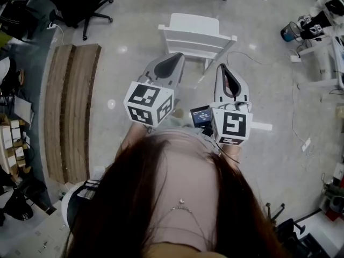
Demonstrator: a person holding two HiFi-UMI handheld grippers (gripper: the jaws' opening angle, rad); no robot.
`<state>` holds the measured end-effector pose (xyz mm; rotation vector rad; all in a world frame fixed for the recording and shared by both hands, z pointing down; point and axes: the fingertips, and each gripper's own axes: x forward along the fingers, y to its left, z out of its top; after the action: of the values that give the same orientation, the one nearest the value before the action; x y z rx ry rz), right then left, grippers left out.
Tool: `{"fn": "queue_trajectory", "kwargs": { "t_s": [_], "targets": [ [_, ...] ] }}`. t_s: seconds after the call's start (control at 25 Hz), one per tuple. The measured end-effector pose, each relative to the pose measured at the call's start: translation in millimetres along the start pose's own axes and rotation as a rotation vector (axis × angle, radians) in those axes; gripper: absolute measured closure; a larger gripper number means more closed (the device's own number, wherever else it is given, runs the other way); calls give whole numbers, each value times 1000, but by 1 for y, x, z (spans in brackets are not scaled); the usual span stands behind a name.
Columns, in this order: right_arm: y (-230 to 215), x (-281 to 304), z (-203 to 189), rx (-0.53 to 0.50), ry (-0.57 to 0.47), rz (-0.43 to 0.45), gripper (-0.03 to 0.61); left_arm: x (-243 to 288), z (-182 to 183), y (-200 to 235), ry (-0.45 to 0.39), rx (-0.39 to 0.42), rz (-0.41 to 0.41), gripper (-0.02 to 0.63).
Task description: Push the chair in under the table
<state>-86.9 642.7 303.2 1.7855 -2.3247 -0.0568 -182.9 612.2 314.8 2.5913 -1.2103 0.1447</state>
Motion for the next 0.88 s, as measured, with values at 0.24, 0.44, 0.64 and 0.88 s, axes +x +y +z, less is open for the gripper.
{"fn": "queue_trajectory", "kwargs": {
  "t_s": [0.24, 0.44, 0.64, 0.88],
  "targets": [
    [-2, 8, -12, -26, 29, -19, 558, 13, -10, 11, 32, 3, -8, 606],
    [-13, 18, -19, -30, 45, -27, 558, 25, -16, 19, 51, -3, 8, 606],
    [-23, 40, -24, -28, 47, -17, 557, 41, -13, 35, 38, -19, 15, 606],
    [-37, 74, -27, -43, 57, 7, 557, 73, -10, 56, 73, 18, 48, 606]
  ]
}}
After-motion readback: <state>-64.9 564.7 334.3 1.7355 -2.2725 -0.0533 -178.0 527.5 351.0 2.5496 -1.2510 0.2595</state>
